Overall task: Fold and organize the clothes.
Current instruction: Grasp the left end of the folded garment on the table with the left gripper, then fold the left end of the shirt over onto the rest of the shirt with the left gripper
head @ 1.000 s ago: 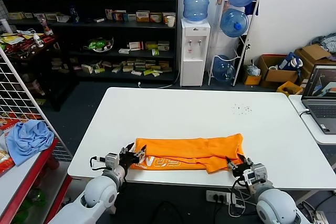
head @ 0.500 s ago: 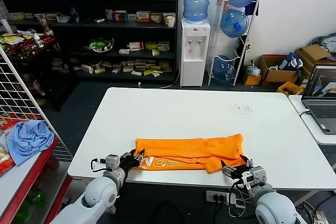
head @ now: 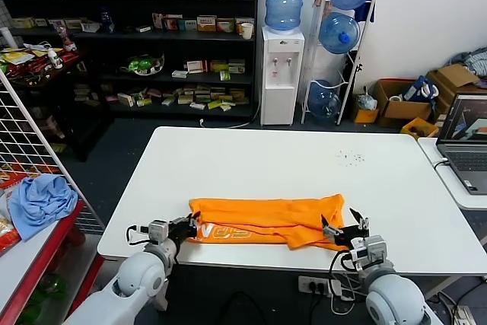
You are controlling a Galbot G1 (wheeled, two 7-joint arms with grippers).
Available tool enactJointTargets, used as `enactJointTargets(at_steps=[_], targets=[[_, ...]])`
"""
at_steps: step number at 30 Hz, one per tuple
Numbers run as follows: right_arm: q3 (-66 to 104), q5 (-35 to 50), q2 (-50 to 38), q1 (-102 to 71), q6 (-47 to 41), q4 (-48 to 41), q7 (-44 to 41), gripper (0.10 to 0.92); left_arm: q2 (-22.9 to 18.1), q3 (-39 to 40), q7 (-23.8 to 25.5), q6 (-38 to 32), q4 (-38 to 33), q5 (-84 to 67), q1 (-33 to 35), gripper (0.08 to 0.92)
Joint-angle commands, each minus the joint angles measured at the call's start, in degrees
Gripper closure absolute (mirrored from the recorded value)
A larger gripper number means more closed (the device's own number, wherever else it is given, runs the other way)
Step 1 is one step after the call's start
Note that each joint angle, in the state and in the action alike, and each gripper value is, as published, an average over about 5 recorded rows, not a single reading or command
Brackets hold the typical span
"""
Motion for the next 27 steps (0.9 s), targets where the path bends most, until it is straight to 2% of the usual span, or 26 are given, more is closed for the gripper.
enactJointTargets(at_steps=[1,4,10,14,17,20,23,27], targets=[[0.1,-3.8,3.3,1.6,6.7,-0.7,0.6,0.203,10.7,-5.2,-0.8,-1.5,2.4,1.7,-0.5,0.871],[0.1,-3.8,3.8,1.9,7.0,-1.3,0.5,0.203,14.8,-7.2,-0.6,-1.6,5.0,2.1,-1.5,0.871],[-0.2,-4.0,4.9,2.2,7.3,-1.9,0.5,0.203,20.2,-10.0,0.4,-2.6,9.6,3.5,-4.9,0.871],[-0.5,-4.7,5.9,2.8,8.0,-3.0,0.6,0.203,21.8,-10.3,-0.4,-1.9,4.6,1.4,-3.8,0.871],[-0.9,-5.3,6.8,3.3,8.6,-4.4,0.6,0.203,20.7,-8.8,-2.7,0.1,-4.7,-1.0,-1.8,0.871],[-1.3,-6.3,7.3,3.5,8.9,-5.3,0.6,0.203,17.4,-6.1,-5.5,2.7,-12.6,-3.5,-0.6,0.871],[-1.5,-7.4,7.2,3.5,9.0,-5.5,0.4,0.203,13.5,-2.8,-7.8,5.0,-16.2,-6.4,-0.8,0.871],[-1.2,-8.0,7.4,3.6,9.0,-5.9,0.4,0.203,7.5,2.1,-10.2,6.5,-17.1,-9.1,-2.8,0.871]])
